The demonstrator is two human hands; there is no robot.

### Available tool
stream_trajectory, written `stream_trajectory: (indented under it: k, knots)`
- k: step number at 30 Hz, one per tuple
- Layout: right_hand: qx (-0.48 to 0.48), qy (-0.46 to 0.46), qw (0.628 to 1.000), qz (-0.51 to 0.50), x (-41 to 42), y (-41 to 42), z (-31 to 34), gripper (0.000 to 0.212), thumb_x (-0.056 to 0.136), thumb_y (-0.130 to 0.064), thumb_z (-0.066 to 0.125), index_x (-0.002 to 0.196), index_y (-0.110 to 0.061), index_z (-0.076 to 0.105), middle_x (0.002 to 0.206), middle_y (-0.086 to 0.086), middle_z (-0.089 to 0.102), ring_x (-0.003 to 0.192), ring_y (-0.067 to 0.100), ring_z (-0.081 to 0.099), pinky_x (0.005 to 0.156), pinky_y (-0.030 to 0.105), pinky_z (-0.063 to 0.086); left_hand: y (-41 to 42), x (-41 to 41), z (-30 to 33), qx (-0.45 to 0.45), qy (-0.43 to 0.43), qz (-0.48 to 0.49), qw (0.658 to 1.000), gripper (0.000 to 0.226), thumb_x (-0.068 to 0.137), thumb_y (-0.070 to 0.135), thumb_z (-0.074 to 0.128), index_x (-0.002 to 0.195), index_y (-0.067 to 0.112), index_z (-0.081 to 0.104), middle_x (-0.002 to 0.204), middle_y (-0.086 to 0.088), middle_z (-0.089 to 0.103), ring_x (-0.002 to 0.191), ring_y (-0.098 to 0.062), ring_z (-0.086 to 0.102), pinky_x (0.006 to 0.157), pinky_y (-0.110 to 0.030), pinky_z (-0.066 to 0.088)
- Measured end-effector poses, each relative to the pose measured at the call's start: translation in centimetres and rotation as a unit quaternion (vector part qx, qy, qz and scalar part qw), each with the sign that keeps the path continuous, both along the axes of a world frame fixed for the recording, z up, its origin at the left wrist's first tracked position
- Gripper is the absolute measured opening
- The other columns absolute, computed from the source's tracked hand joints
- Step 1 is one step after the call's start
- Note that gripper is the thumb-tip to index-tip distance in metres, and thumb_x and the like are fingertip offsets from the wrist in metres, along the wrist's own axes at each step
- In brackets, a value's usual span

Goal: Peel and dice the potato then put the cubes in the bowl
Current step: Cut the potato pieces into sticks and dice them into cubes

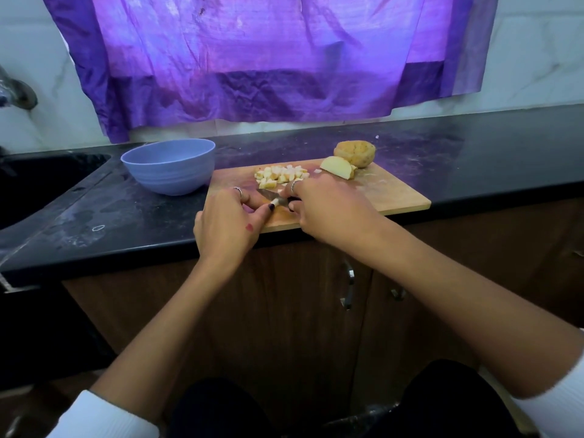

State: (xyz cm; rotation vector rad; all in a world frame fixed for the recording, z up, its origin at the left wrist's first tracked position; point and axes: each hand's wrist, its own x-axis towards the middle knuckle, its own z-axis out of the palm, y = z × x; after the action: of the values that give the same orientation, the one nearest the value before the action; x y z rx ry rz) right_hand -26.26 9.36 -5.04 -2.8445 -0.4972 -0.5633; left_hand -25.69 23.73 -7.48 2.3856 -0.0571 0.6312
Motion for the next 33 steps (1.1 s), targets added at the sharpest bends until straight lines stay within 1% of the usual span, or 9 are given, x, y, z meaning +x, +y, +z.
stream_trajectory:
  k: [5, 9, 13, 16, 18, 21, 25, 29, 33]
  knots:
    - [-0.017, -0.023, 1.000, -0.007, -1.3, -1.1, -0.7, 0.032, 0.098, -0.026, 0.049, 0.129, -0.028, 0.056, 0.099, 0.004, 0.058, 0.095, 0.025, 0.060, 0.067, 0.031, 0.043, 0.2, 0.4, -0.1, 0.003, 0.008, 0.007, 1.000, 0.023, 0.086, 0.041, 0.068, 0.070, 0.025, 0.062, 0.058, 0.014, 0.050, 0.080, -0.020, 0.058, 0.086, -0.045, 0.048]
    - [0.050, -0.010, 0.999, -0.002, -1.3, -1.4, -0.5, 0.034, 0.098, -0.028, 0.049, 0.131, -0.031, 0.057, 0.108, 0.004, 0.063, 0.086, 0.019, 0.055, 0.066, 0.028, 0.040, 0.2, 0.5, -0.4, 0.012, 0.005, 0.015, 1.000, 0.028, 0.085, 0.043, 0.068, 0.076, 0.017, 0.067, 0.059, 0.012, 0.050, 0.083, -0.023, 0.060, 0.085, -0.044, 0.047]
    - [0.072, -0.012, 0.997, 0.009, -1.2, -0.9, -0.7, 0.034, 0.099, -0.029, 0.048, 0.131, -0.033, 0.055, 0.118, 0.005, 0.062, 0.109, 0.022, 0.054, 0.073, 0.029, 0.041, 0.2, 0.6, -0.4, 0.009, 0.000, 0.014, 1.000, 0.026, 0.085, 0.041, 0.068, 0.078, 0.016, 0.067, 0.060, 0.013, 0.050, 0.084, -0.022, 0.060, 0.085, -0.044, 0.048]
    - [0.057, -0.016, 0.998, -0.002, -1.3, -0.8, -0.7, 0.034, 0.099, -0.029, 0.048, 0.131, -0.033, 0.056, 0.114, 0.005, 0.063, 0.102, 0.020, 0.057, 0.067, 0.028, 0.039, 0.3, 0.6, -0.4, 0.009, -0.005, 0.011, 1.000, 0.027, 0.086, 0.041, 0.068, 0.079, 0.015, 0.069, 0.061, 0.012, 0.050, 0.083, -0.022, 0.059, 0.084, -0.044, 0.048]
    - [0.044, -0.024, 0.999, -0.003, -1.2, -0.6, -0.7, 0.032, 0.099, -0.029, 0.048, 0.129, -0.031, 0.057, 0.113, 0.005, 0.063, 0.100, 0.021, 0.058, 0.067, 0.028, 0.042, 0.3, 0.5, -0.5, 0.010, -0.007, 0.011, 1.000, 0.026, 0.087, 0.041, 0.067, 0.076, 0.017, 0.066, 0.060, 0.014, 0.050, 0.080, -0.021, 0.058, 0.083, -0.043, 0.048]
    - [0.018, -0.025, 1.000, 0.006, -0.9, -0.1, -0.3, 0.029, 0.098, -0.028, 0.048, 0.125, -0.026, 0.060, 0.112, 0.005, 0.063, 0.100, 0.021, 0.059, 0.078, 0.032, 0.051, 0.0, 0.2, -0.3, 0.007, -0.013, 0.012, 1.000, 0.024, 0.087, 0.038, 0.067, 0.068, 0.031, 0.055, 0.059, 0.016, 0.047, 0.077, -0.017, 0.053, 0.081, -0.039, 0.044]
    - [0.013, 0.007, 1.000, 0.011, -0.5, 0.1, -0.2, 0.028, 0.098, -0.028, 0.048, 0.125, -0.027, 0.058, 0.109, 0.005, 0.061, 0.095, 0.021, 0.059, 0.077, 0.034, 0.051, -0.2, -0.1, -0.2, -0.002, -0.018, 0.010, 1.000, 0.014, 0.088, 0.035, 0.067, 0.075, 0.031, 0.065, 0.059, 0.018, 0.048, 0.076, -0.015, 0.052, 0.080, -0.036, 0.042]
    - [-0.019, -0.013, 1.000, -0.001, -1.2, -0.6, -0.9, 0.030, 0.098, -0.026, 0.049, 0.127, -0.029, 0.055, 0.096, 0.002, 0.058, 0.093, 0.023, 0.060, 0.066, 0.031, 0.045, -0.3, -0.2, -0.3, 0.006, -0.022, 0.025, 0.999, 0.036, 0.088, 0.036, 0.066, 0.059, 0.033, 0.046, 0.058, 0.016, 0.047, 0.070, -0.012, 0.049, 0.076, -0.033, 0.038]
    - [0.030, -0.015, 0.999, -0.028, -1.5, -1.4, -1.0, 0.033, 0.097, -0.027, 0.049, 0.129, -0.033, 0.054, 0.111, 0.006, 0.064, 0.100, 0.028, 0.060, 0.074, 0.037, 0.051, 0.1, -0.1, -0.3, 0.025, -0.011, 0.020, 0.999, 0.037, 0.089, 0.043, 0.063, 0.060, 0.031, 0.043, 0.066, 0.012, 0.049, 0.076, -0.016, 0.051, 0.082, -0.039, 0.044]
